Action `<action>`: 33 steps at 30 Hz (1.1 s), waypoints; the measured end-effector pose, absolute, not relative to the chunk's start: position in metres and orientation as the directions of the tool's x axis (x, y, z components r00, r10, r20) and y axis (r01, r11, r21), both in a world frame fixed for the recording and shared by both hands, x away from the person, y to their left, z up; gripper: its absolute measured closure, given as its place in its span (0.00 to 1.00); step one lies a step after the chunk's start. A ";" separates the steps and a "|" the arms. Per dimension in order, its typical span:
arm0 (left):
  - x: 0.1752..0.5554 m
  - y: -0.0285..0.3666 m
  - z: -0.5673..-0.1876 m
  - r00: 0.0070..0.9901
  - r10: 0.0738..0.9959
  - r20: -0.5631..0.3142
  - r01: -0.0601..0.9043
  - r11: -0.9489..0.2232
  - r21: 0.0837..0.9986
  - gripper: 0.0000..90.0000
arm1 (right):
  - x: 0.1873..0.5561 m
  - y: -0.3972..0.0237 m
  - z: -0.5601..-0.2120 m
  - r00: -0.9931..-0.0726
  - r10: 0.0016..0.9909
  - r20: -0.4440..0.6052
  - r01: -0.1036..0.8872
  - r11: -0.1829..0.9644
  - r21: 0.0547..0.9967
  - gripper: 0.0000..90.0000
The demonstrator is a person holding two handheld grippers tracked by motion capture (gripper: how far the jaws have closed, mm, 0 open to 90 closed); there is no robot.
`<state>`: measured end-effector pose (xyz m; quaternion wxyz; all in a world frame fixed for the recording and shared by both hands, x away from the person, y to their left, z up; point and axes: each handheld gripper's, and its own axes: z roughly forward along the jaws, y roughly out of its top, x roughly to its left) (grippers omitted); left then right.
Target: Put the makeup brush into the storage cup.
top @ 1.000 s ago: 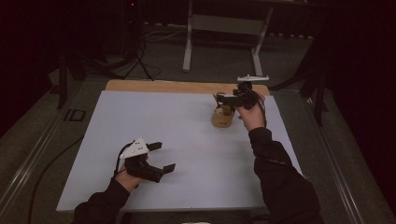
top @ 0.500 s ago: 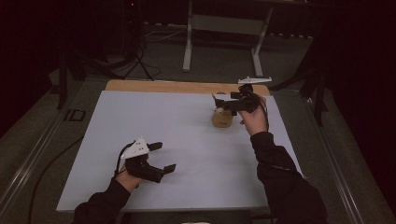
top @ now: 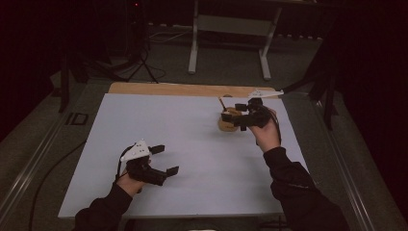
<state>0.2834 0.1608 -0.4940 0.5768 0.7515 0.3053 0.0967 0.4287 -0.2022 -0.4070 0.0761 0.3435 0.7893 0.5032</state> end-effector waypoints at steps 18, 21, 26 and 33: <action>0.280 0.171 -0.485 0.808 0.548 -0.214 0.346 -0.149 0.927 0.01 | 0.377 -0.214 -0.434 -0.872 0.437 0.219 0.366 0.288 0.885 0.15; 0.279 0.174 -0.484 0.811 0.545 -0.212 0.341 -0.146 0.929 0.01 | 0.369 -0.215 -0.438 -0.882 0.418 0.217 0.361 0.304 0.882 0.15; 0.275 0.180 -0.481 0.804 0.555 -0.215 0.347 -0.143 0.927 0.01 | 0.354 -0.217 -0.445 -0.898 0.397 0.188 0.330 0.327 0.886 0.15; 0.270 0.192 -0.481 0.805 0.564 -0.184 0.327 -0.162 0.931 0.01 | 0.339 -0.226 -0.456 -0.901 0.386 0.199 0.337 0.333 0.880 0.15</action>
